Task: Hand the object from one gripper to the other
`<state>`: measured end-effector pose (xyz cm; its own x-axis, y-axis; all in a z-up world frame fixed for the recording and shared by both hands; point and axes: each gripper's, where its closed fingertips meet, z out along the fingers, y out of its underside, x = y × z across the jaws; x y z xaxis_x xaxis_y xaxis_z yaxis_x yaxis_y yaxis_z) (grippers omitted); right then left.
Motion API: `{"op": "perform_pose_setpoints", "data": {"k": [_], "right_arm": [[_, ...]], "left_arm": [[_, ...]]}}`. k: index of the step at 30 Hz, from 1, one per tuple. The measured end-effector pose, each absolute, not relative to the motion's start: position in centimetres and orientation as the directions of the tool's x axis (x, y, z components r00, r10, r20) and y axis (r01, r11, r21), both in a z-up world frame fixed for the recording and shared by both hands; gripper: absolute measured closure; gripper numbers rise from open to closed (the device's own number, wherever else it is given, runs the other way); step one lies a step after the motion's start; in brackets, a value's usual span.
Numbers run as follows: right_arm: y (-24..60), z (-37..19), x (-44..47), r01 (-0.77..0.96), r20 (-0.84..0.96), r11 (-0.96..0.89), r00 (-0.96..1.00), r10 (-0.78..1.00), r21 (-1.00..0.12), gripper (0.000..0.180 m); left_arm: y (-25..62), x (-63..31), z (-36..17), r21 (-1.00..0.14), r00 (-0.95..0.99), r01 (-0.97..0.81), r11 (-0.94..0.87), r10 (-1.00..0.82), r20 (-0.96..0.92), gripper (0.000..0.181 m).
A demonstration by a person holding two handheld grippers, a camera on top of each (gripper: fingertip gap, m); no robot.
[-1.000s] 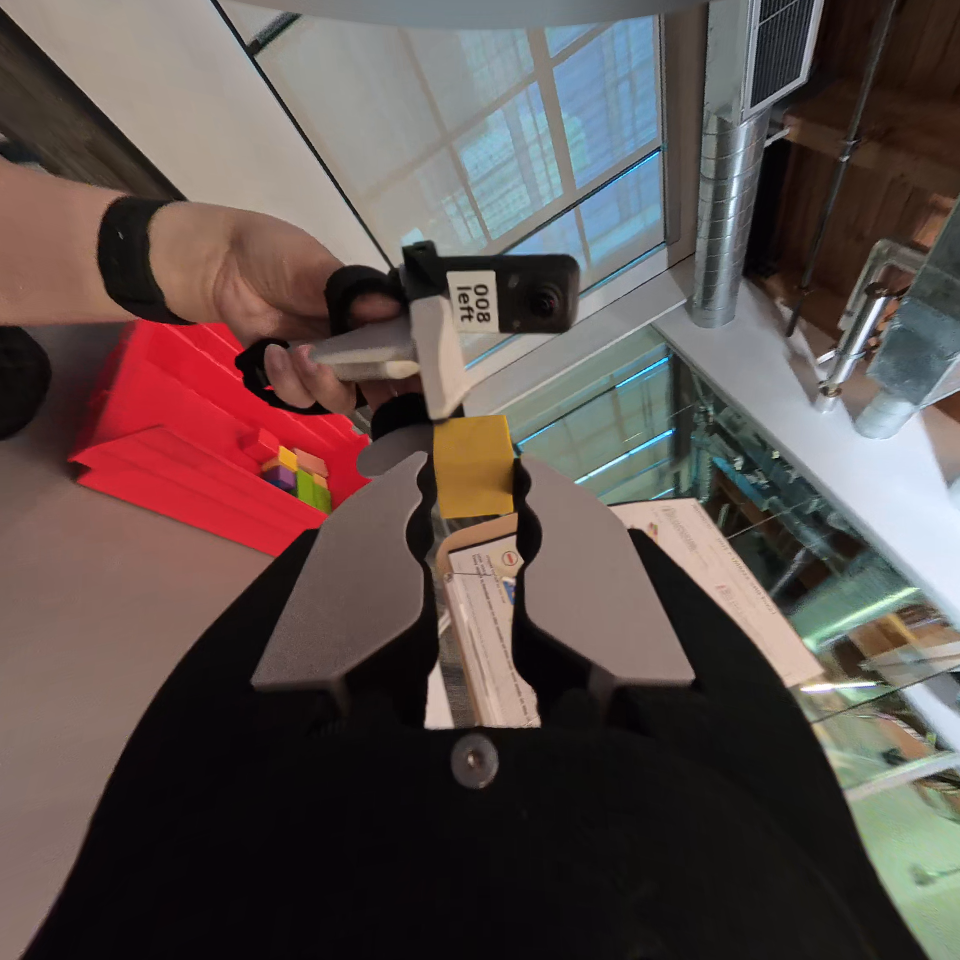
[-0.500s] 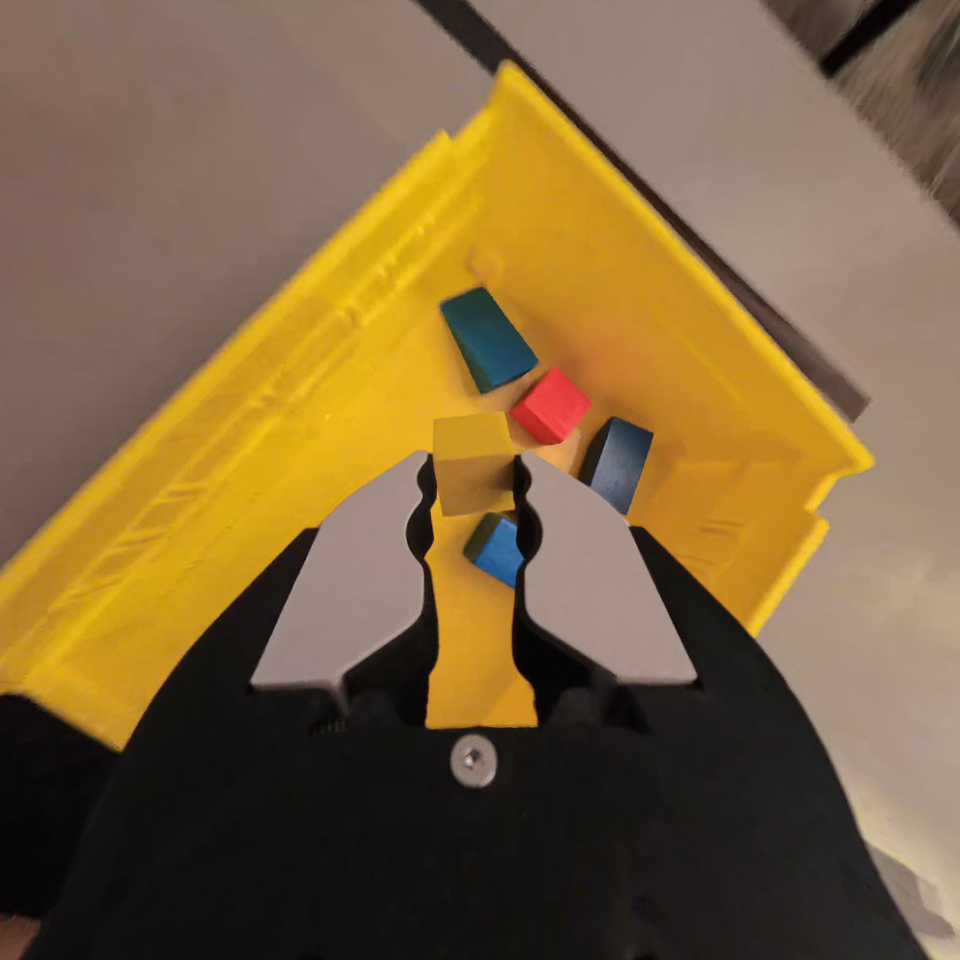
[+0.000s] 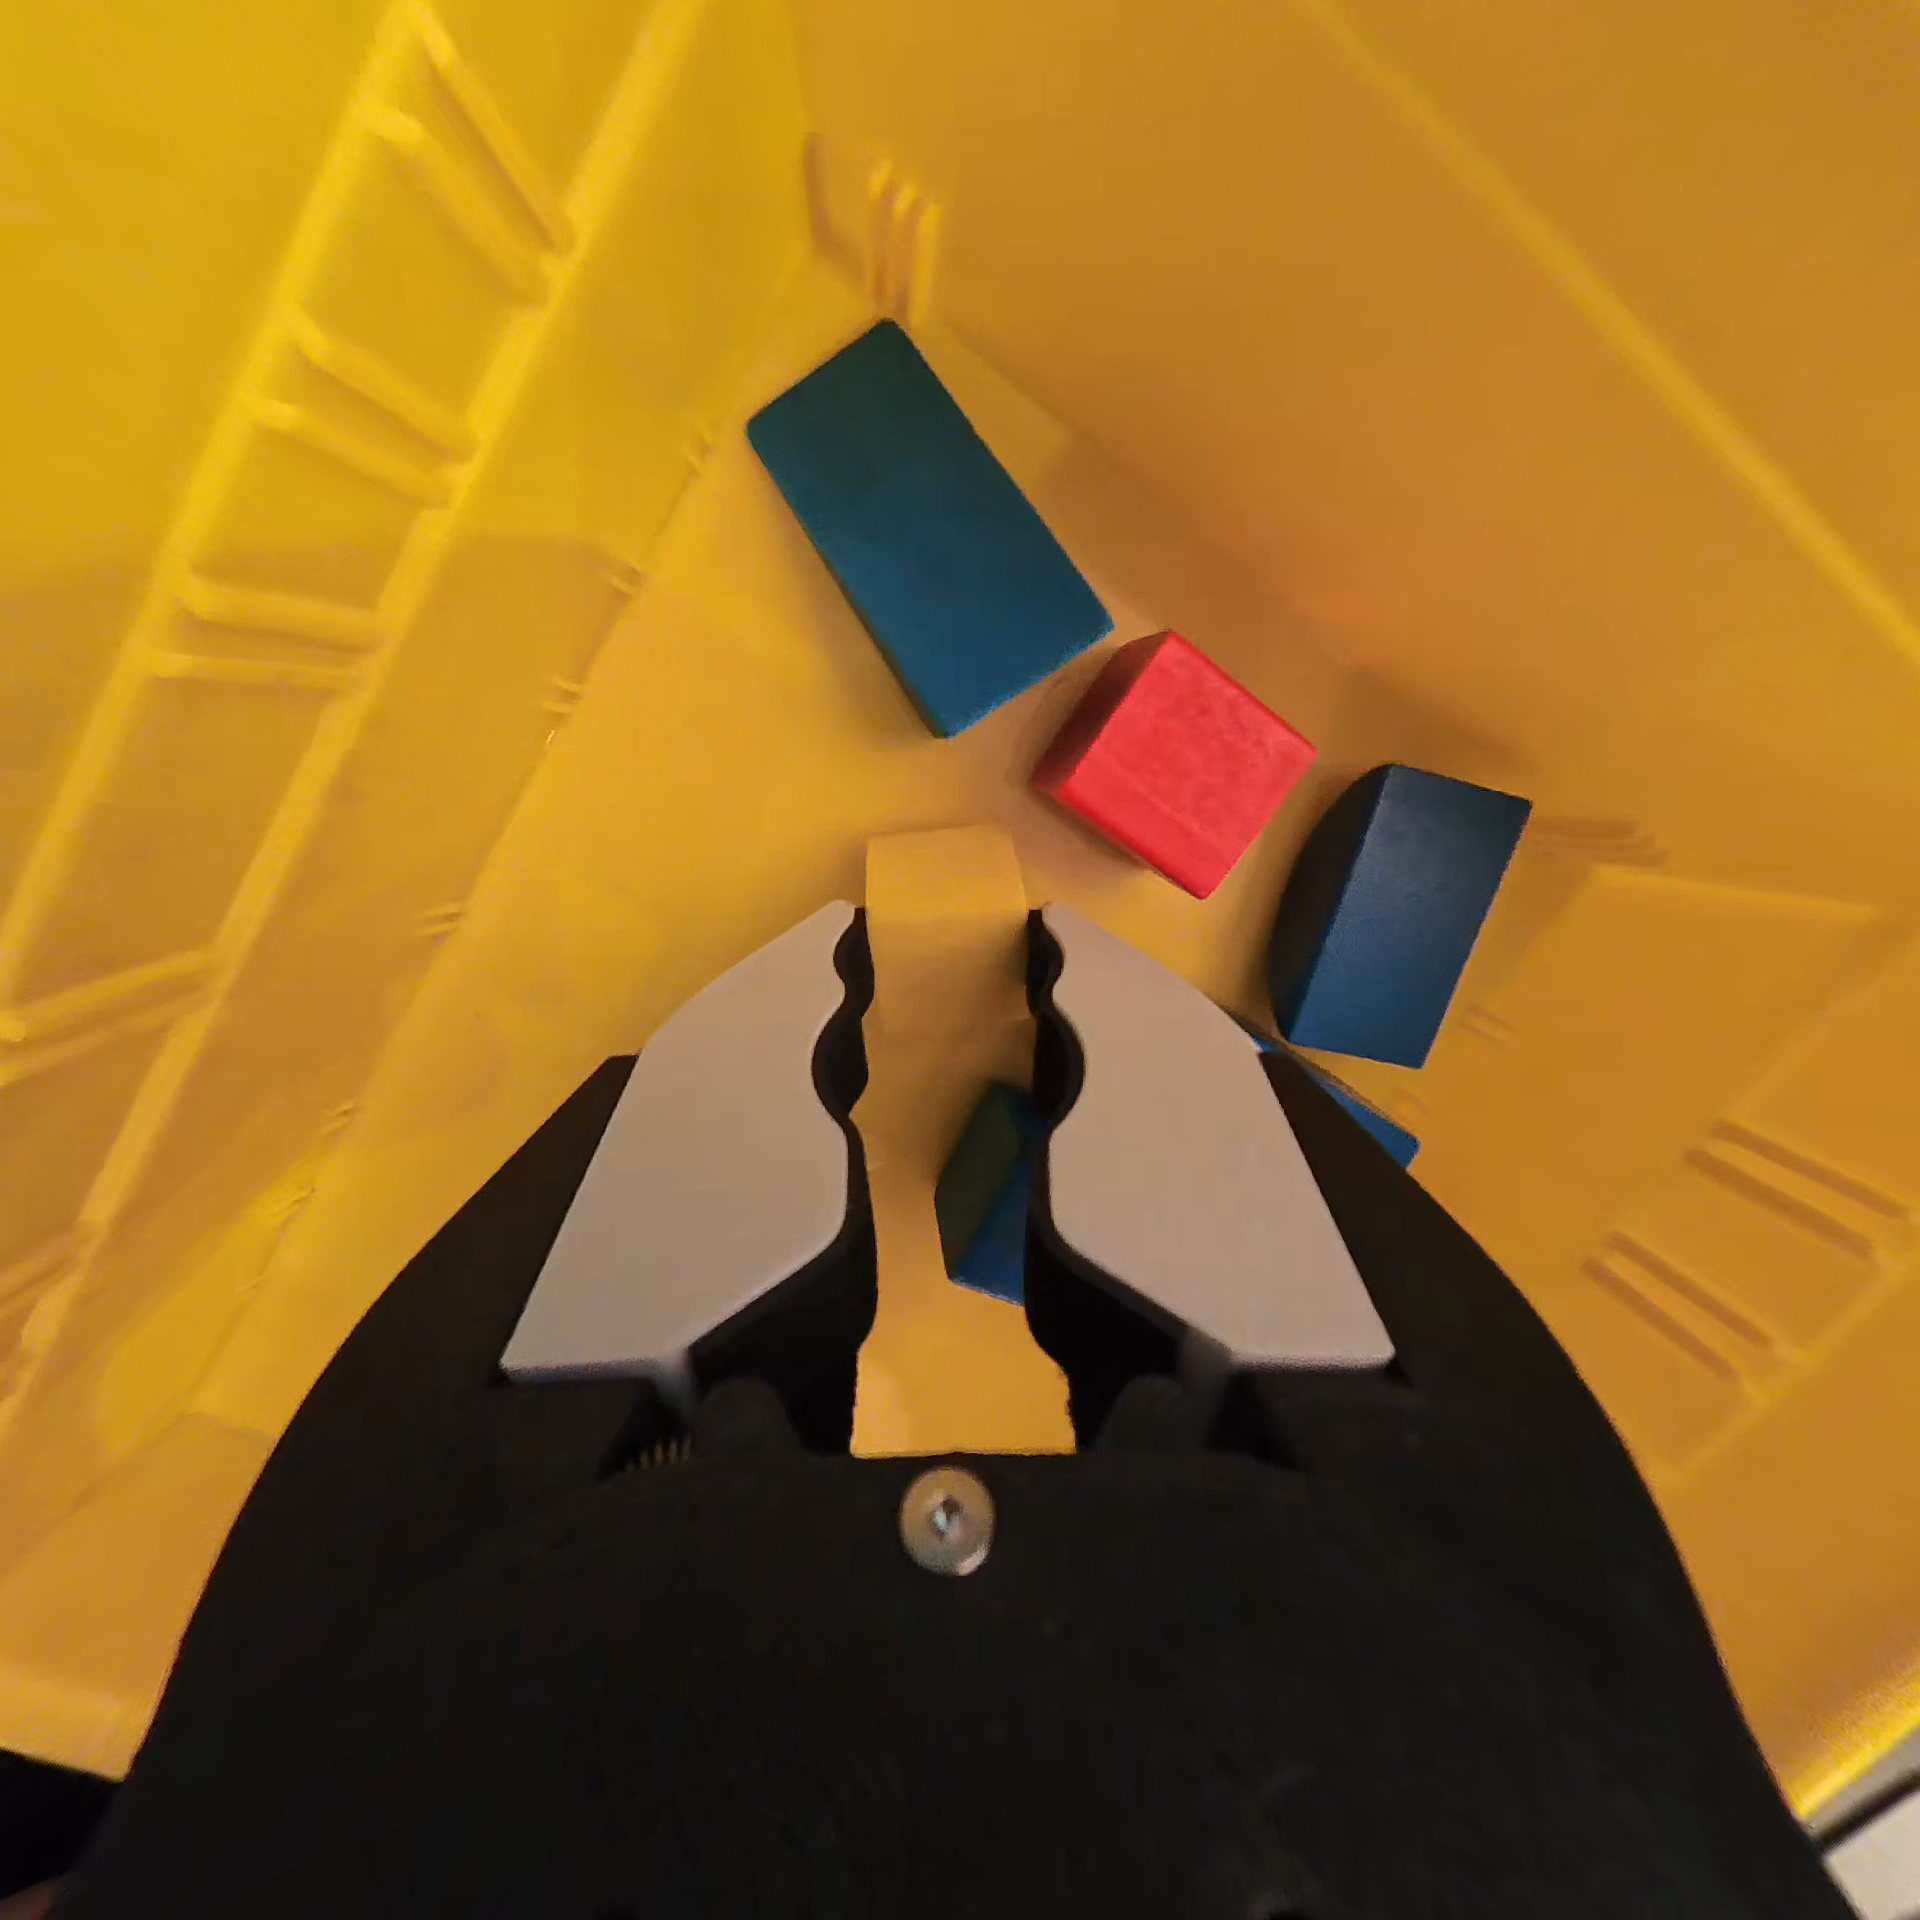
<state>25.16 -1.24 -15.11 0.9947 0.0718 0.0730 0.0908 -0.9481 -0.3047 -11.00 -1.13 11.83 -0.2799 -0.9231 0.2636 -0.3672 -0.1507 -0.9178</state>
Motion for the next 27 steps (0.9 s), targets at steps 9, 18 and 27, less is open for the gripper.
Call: {"op": "perform_pose_setpoints", "data": {"k": [9,18,27], "right_arm": [[-0.6,-15.3,24.9,0.090,0.064,-0.941,0.995,0.073,-0.327,0.149],[-0.9,-11.9,24.7,0.086,0.038,-0.893,0.996,0.077,-0.442,0.140],[-2.2,0.8,24.5,0.135,0.179,-0.636,0.984,-0.004,-0.760,0.140]], "left_arm": [[-0.7,-11.3,12.0,-0.920,-0.274,-0.358,-0.160,-0.924,0.268,0.143],[2.9,-12.8,12.2,-0.930,-0.193,-0.317,-0.186,-0.947,0.256,0.146],[16.8,-19.8,6.4,-0.902,0.297,-0.349,-0.254,-0.943,0.150,0.149]]}}
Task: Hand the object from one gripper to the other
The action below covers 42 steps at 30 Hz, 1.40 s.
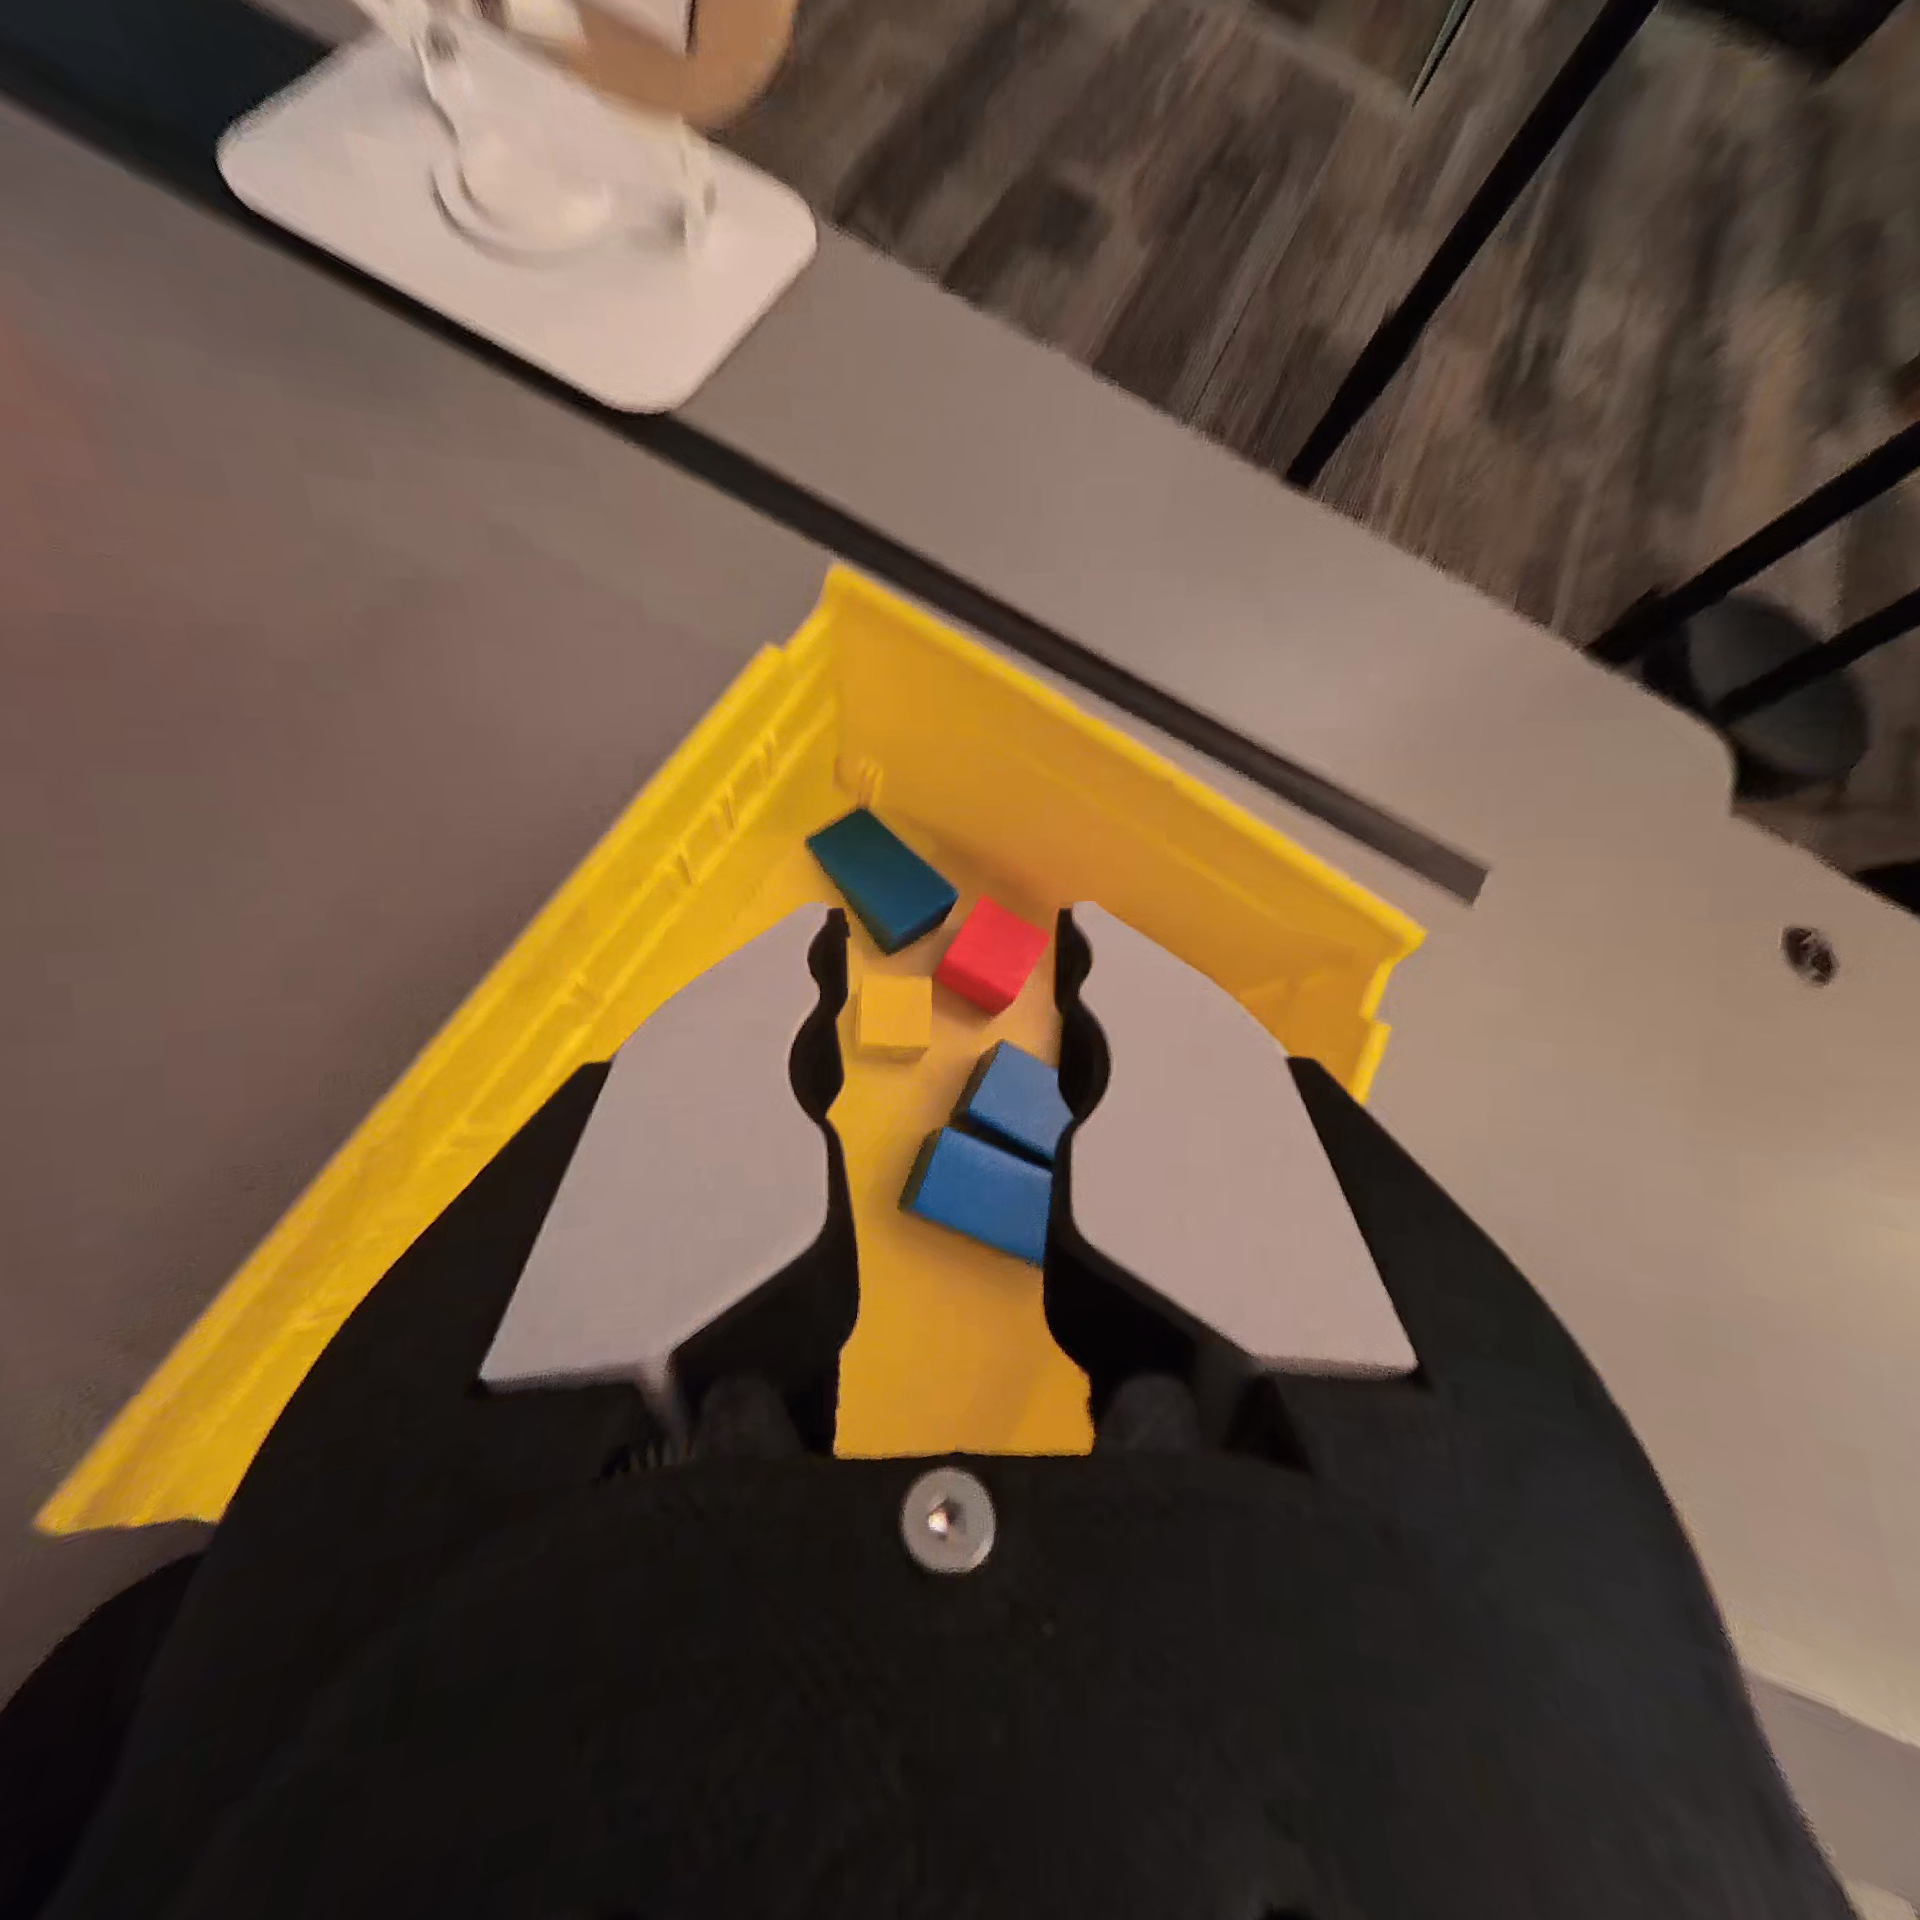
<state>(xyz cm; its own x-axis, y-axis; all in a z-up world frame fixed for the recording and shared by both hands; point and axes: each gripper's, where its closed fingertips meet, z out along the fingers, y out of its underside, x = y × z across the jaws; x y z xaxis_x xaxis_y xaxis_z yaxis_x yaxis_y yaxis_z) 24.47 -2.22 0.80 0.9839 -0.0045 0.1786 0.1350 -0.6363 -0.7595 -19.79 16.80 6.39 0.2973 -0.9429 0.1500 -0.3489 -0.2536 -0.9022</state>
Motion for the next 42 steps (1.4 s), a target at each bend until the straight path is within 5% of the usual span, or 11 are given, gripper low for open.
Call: {"op": "perform_pose_setpoints", "data": {"k": [6,12,19,42], "right_arm": [[-2.0,4.0,22.8,0.206,0.242,-0.542,0.970,0.004,-0.815,0.140],[-1.6,2.0,22.4,0.233,0.255,-0.612,0.966,0.052,-0.756,0.140],[-1.6,1.1,22.6,0.239,0.267,-0.649,0.962,0.058,-0.722,0.140],[-1.2,0.8,21.9,0.280,0.293,-0.661,0.952,0.095,-0.696,0.140]], "left_arm": [[23.4,-25.6,-3.3,-0.608,0.703,-0.500,-0.617,-0.699,0.131,0.154],[25.3,-29.2,-8.5,-0.414,0.789,-0.576,-0.705,-0.612,-0.058,0.153],[25.6,-30.4,-11.2,-0.300,0.802,-0.590,-0.749,-0.585,-0.116,0.130],[26.1,-31.1,-14.7,-0.193,0.819,-0.574,-0.796,-0.559,-0.133,0.146]]}}
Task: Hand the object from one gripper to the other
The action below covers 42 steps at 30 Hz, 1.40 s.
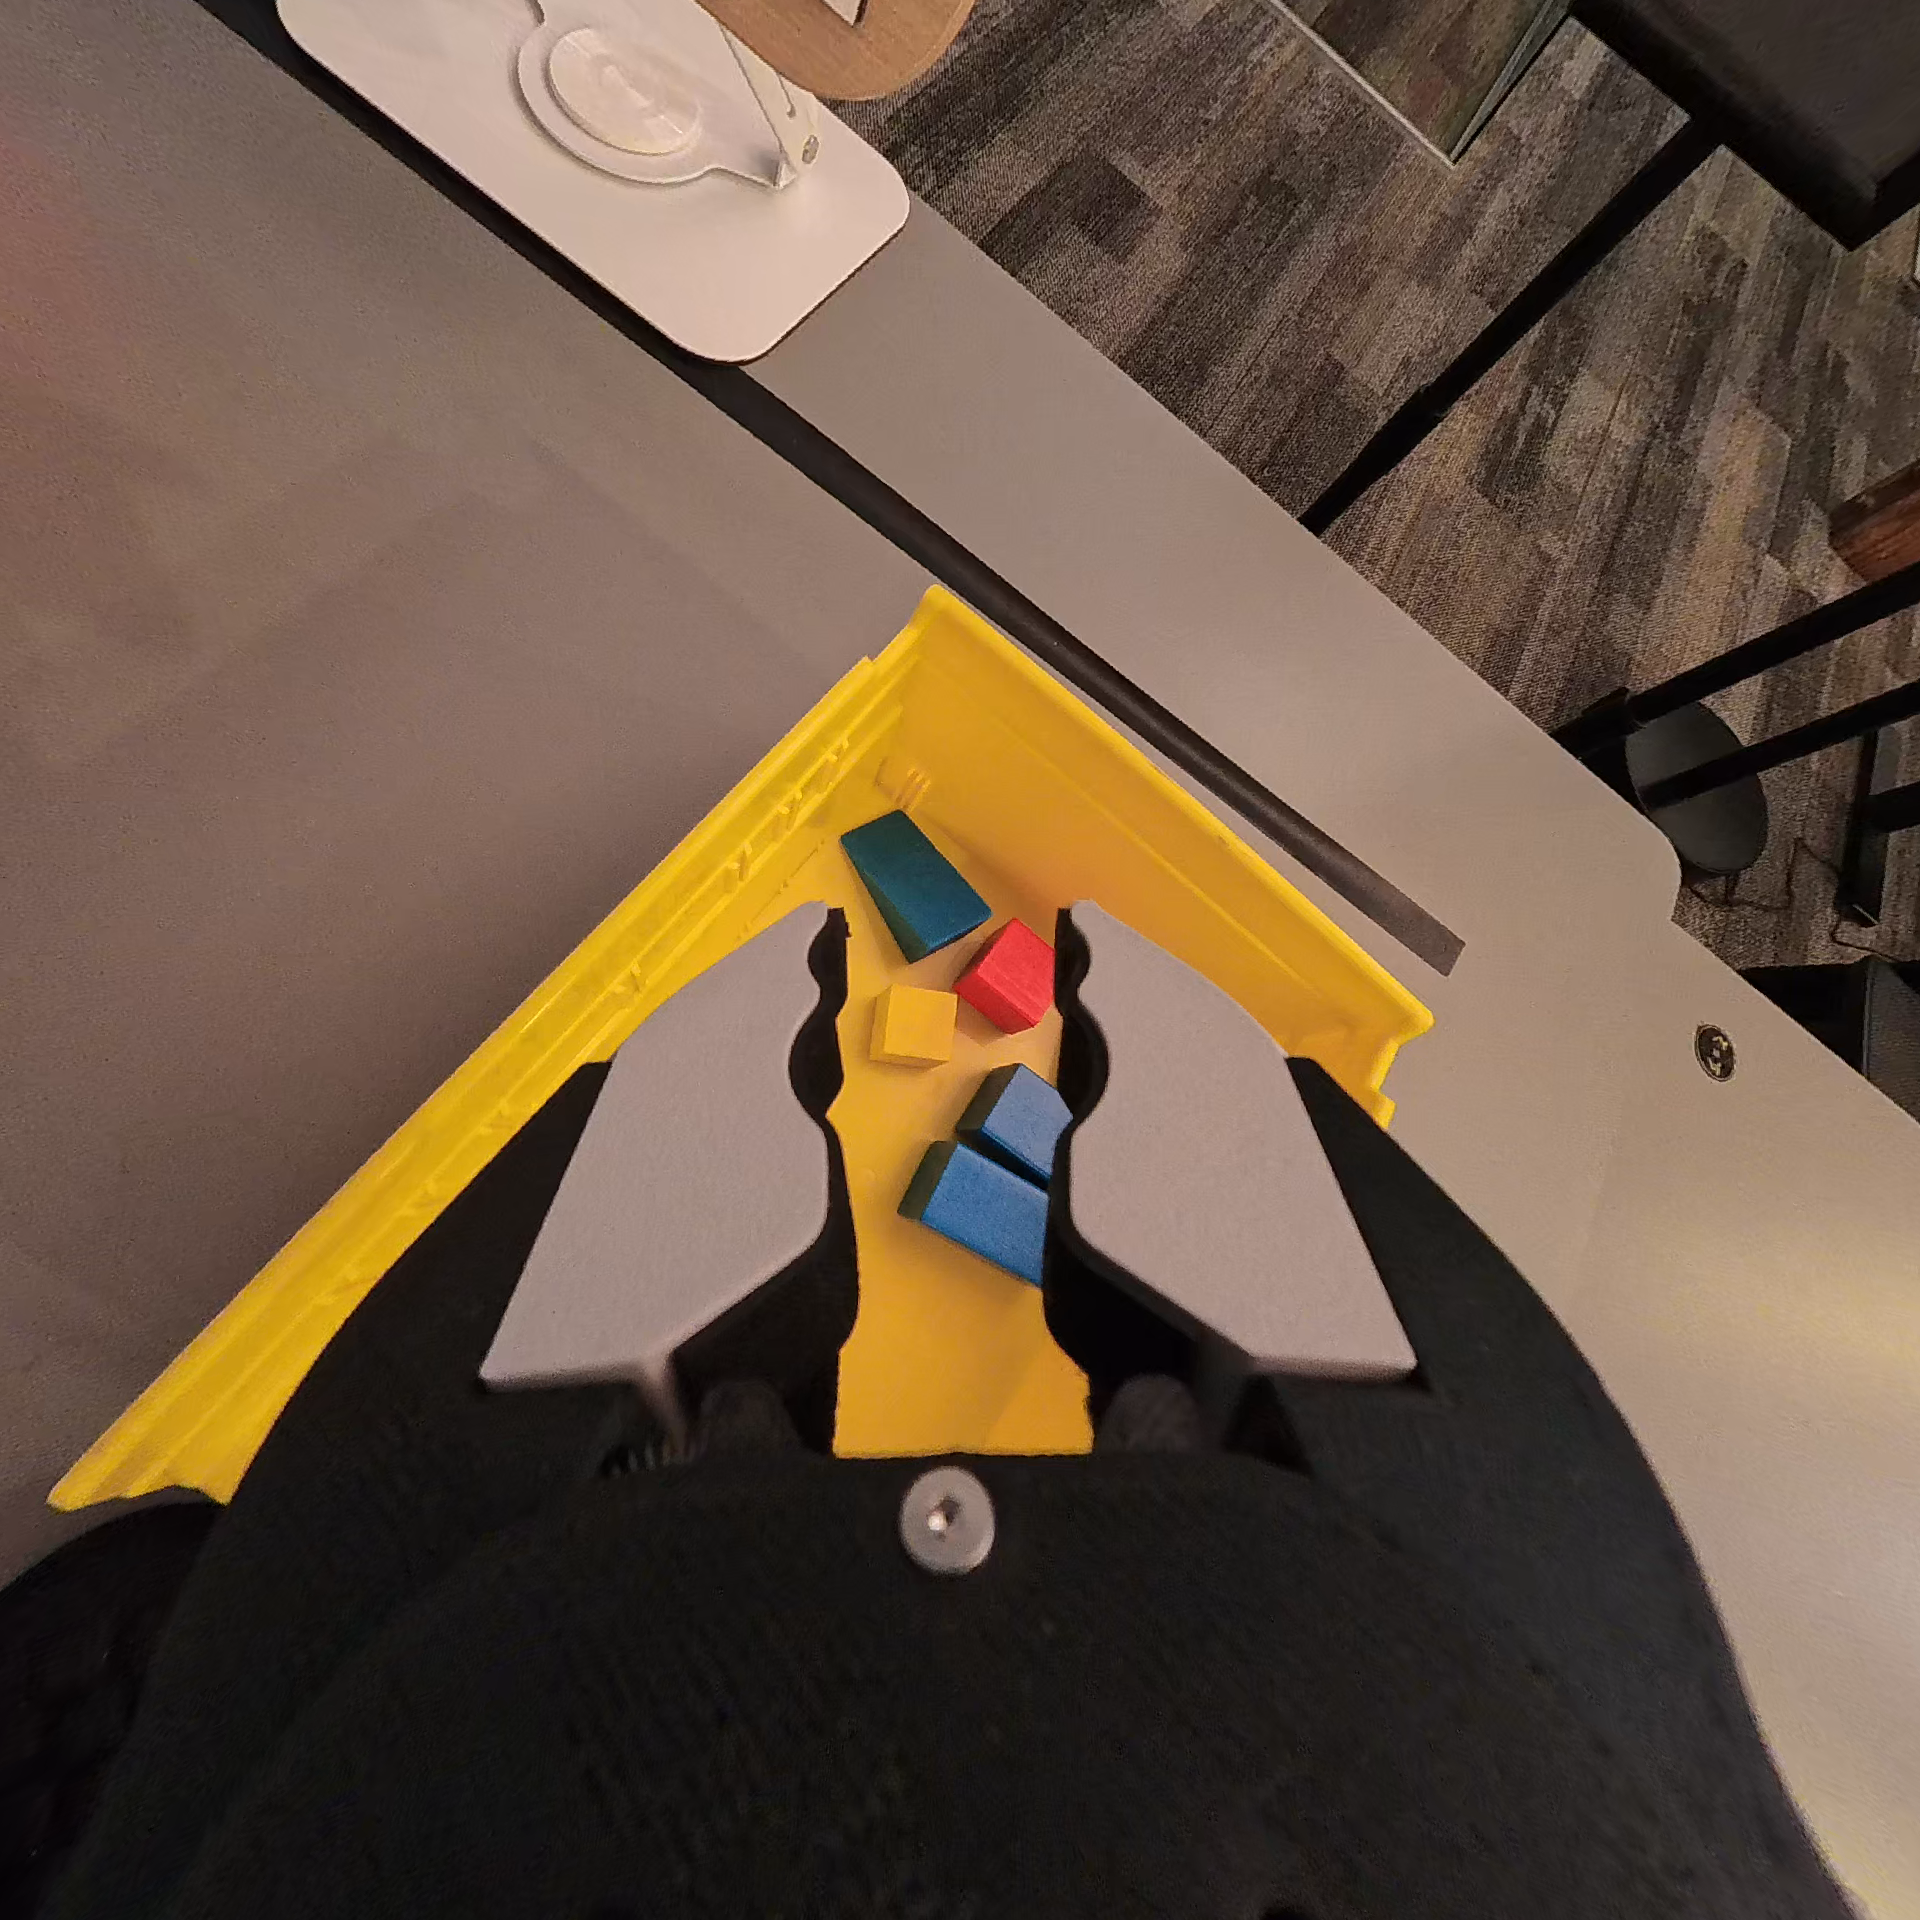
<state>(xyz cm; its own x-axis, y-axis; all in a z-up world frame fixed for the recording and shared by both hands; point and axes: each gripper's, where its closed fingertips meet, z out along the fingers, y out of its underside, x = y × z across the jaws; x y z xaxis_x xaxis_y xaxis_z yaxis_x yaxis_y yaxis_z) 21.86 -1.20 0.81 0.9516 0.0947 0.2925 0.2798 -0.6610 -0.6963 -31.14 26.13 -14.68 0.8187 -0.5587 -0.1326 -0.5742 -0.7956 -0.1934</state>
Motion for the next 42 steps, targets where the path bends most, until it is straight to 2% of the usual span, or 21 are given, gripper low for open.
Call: {"op": "perform_pose_setpoints", "data": {"k": [7,10,12,15,18,20,23,27,32,38,40,42], "right_arm": [[-1.2,1.2,21.7,0.288,0.306,-0.657,0.948,0.091,-0.697,0.140],[-1.0,2.0,21.2,0.306,0.327,-0.637,0.941,0.089,-0.708,0.140],[-0.5,3.1,20.5,0.336,0.356,-0.602,0.930,0.090,-0.725,0.142],[1.1,6.1,17.9,0.422,0.430,-0.458,0.898,0.093,-0.783,0.145],[3.1,9.7,11.6,0.572,0.551,-0.162,0.820,0.157,-0.804,0.130],[3.8,11.1,6.1,0.648,0.644,0.050,0.742,0.186,-0.760,0.123],[2.9,11.9,-3.2,0.634,0.722,0.353,0.648,0.243,-0.688,0.123],[0.5,12.2,-9.9,0.539,0.742,0.535,0.603,0.295,-0.651,0.122],[-0.5,13.0,-10.9,0.551,0.767,0.578,0.601,0.227,-0.603,0.125],[-0.8,12.6,-11.5,0.594,0.809,0.586,0.553,0.200,-0.551,0.144],[-0.7,12.6,-11.5,0.592,0.802,0.576,0.559,0.211,-0.564,0.144],[-0.6,12.7,-11.3,0.578,0.788,0.565,0.566,0.242,-0.589,0.144]], "left_arm": [[25.4,-31.2,-13.9,-0.167,0.818,-0.575,-0.801,-0.563,-0.119,0.147],[24.7,-31.3,-11.4,-0.210,0.822,-0.570,-0.795,-0.558,-0.115,0.147],[24.1,-30.6,-8.6,-0.291,0.816,-0.571,-0.768,-0.572,-0.090,0.147],[22.0,-26.4,-3.2,-0.520,0.728,-0.545,-0.658,-0.678,0.095,0.147],[17.1,-20.4,3.6,-0.741,0.422,-0.433,-0.514,-0.841,0.338,0.147],[12.6,-17.2,7.7,-0.813,0.141,-0.348,-0.466,-0.884,0.446,0.147],[6.8,-14.2,10.6,-0.852,-0.145,-0.324,-0.410,-0.869,0.474,0.148],[2.1,-11.8,11.8,-0.858,-0.339,-0.331,-0.392,-0.799,0.496,0.147],[-1.2,-10.4,12.0,-0.852,-0.440,-0.358,-0.382,-0.736,0.515,0.147],[-2.6,-10.0,12.2,-0.858,-0.474,-0.361,-0.366,-0.720,0.507,0.147],[-2.5,-10.0,12.4,-0.841,-0.459,-0.363,-0.401,-0.709,0.535,0.147],[-2.2,-10.0,13.2,-0.850,-0.457,-0.318,-0.420,-0.717,0.526,0.138]]}}
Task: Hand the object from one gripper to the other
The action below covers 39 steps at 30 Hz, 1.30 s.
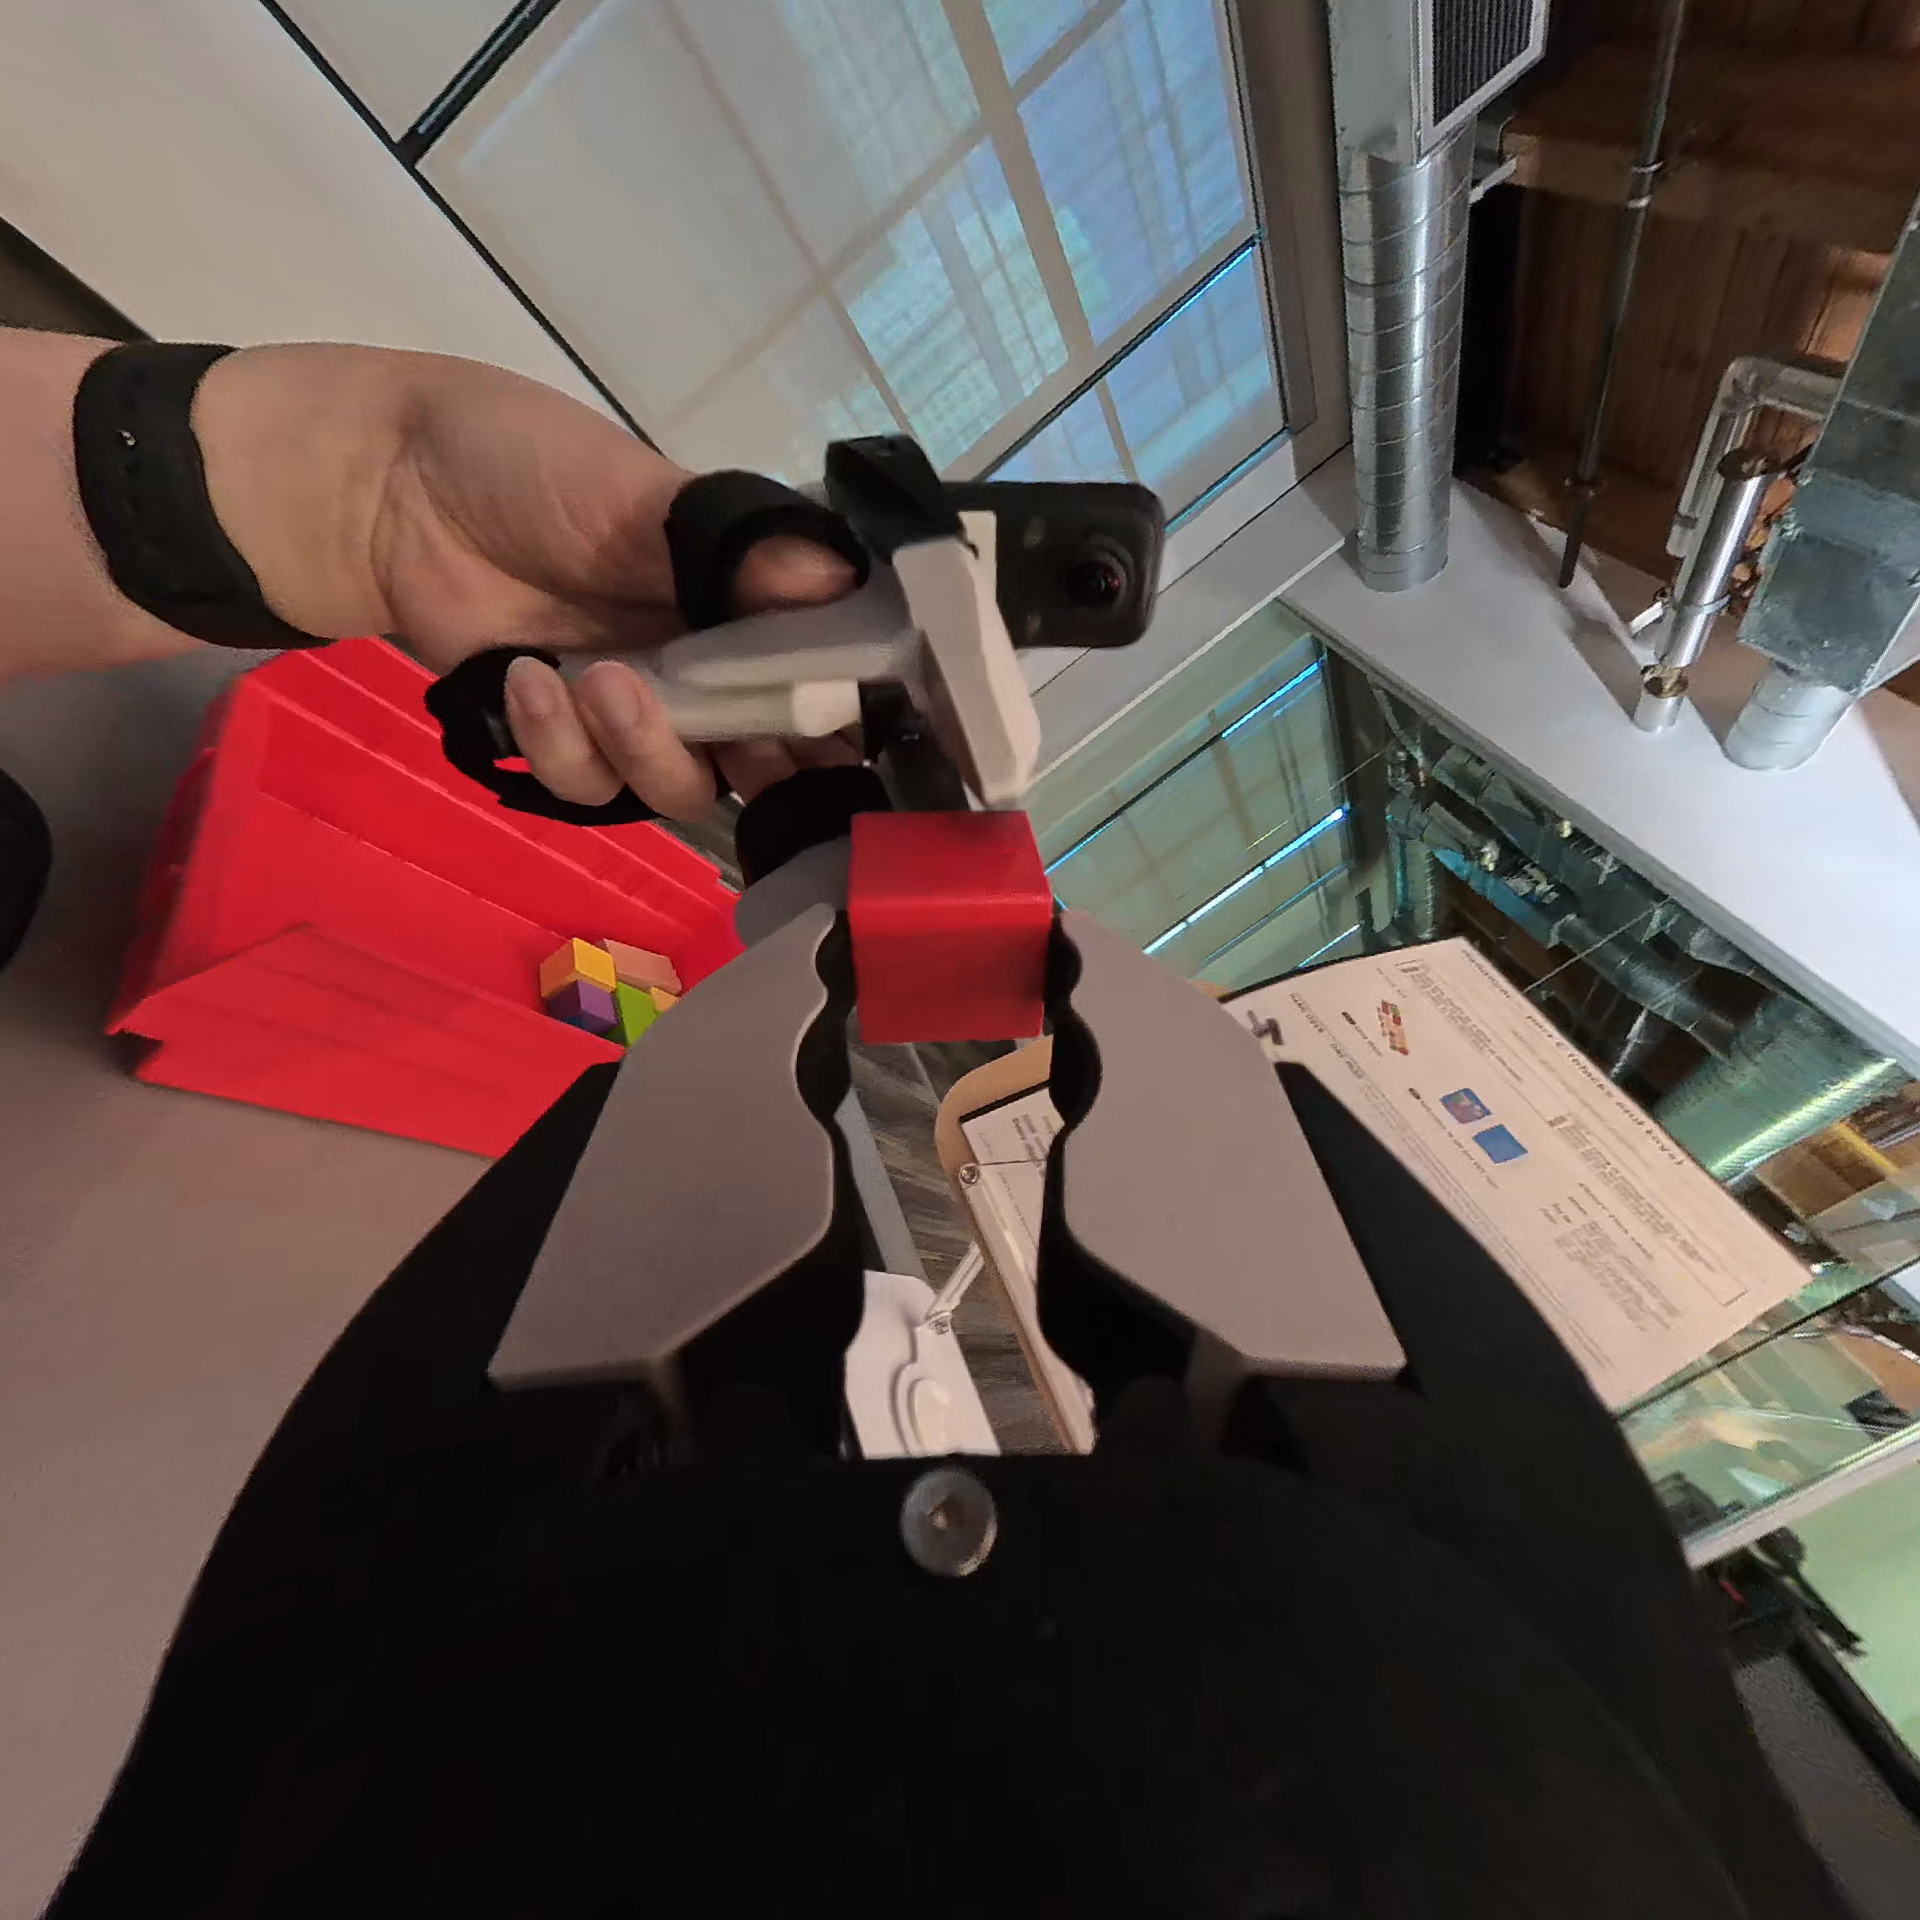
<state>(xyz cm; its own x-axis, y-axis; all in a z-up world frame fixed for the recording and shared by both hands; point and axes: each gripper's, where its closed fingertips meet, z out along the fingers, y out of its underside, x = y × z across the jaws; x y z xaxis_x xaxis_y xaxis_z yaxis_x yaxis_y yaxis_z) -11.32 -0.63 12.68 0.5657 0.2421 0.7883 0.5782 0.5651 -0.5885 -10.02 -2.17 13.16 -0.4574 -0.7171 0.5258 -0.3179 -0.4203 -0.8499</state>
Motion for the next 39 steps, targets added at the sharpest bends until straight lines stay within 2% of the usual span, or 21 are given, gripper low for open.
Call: {"op": "perform_pose_setpoints", "data": {"k": [2,4,6,7,9,11,14,16,19,25,30,39], "right_arm": [[-0.3,13.1,-9.9,0.597,0.779,0.521,0.571,0.260,-0.610,0.144],[0.4,13.6,-5.4,0.689,0.781,0.370,0.578,0.237,-0.623,0.144],[1.0,12.7,2.6,0.745,0.735,0.046,0.643,0.215,-0.665,0.144],[0.7,11.5,7.2,0.717,0.691,-0.135,0.696,0.195,-0.684,0.144],[-0.8,7.1,14.7,0.542,0.527,-0.458,0.832,0.175,-0.704,0.144],[-3.0,1.6,19.9,0.330,0.346,-0.710,0.929,0.129,-0.622,0.144],[-6.6,-5.5,24.0,0.116,0.185,-0.915,0.982,0.046,-0.387,0.144],[-8.7,-8.7,25.1,0.001,0.101,-0.969,0.995,-0.025,-0.248,0.144],[-10.3,-11.0,25.9,-0.133,0.046,-0.981,0.989,-0.141,-0.144,0.144],[-10.3,-12.8,27.1,-0.200,0.062,-0.975,0.977,-0.206,-0.095,0.144],[-11.2,-14.6,26.9,-0.192,0.051,-0.981,0.980,-0.192,-0.004,0.144],[-11.2,-15.3,27.2,-0.216,0.058,-0.976,0.975,-0.215,0.014,0.144]], "left_arm": [[-1.5,-10.2,13.1,-0.869,-0.421,-0.305,-0.389,-0.764,0.489,0.130],[-0.6,-10.7,13.0,-0.889,-0.372,-0.291,-0.354,-0.814,0.446,0.127],[-0.3,-11.4,13.3,-0.894,-0.351,-0.284,-0.347,-0.830,0.434,0.130],[-0.2,-11.7,13.6,-0.895,-0.349,-0.277,-0.350,-0.831,0.433,0.131],[-0.1,-12.1,13.7,-0.897,-0.339,-0.274,-0.348,-0.838,0.428,0.134],[0.0,-12.1,13.3,-0.897,-0.323,-0.296,-0.328,-0.850,0.417,0.134],[-0.2,-12.1,13.1,-0.894,-0.326,-0.311,-0.323,-0.847,0.420,0.135],[-0.2,-12.1,13.1,-0.891,-0.326,-0.315,-0.326,-0.845,0.424,0.136],[-0.3,-12.3,13.0,-0.891,-0.326,-0.321,-0.321,-0.846,0.422,0.137],[-0.4,-12.6,13.1,-0.896,-0.326,-0.321,-0.308,-0.852,0.410,0.139],[-0.6,-12.8,13.4,-0.900,-0.334,-0.315,-0.302,-0.852,0.403,0.139],[-1.0,-13.0,13.6,-0.905,-0.342,-0.314,-0.288,-0.855,0.391,0.141]]}}
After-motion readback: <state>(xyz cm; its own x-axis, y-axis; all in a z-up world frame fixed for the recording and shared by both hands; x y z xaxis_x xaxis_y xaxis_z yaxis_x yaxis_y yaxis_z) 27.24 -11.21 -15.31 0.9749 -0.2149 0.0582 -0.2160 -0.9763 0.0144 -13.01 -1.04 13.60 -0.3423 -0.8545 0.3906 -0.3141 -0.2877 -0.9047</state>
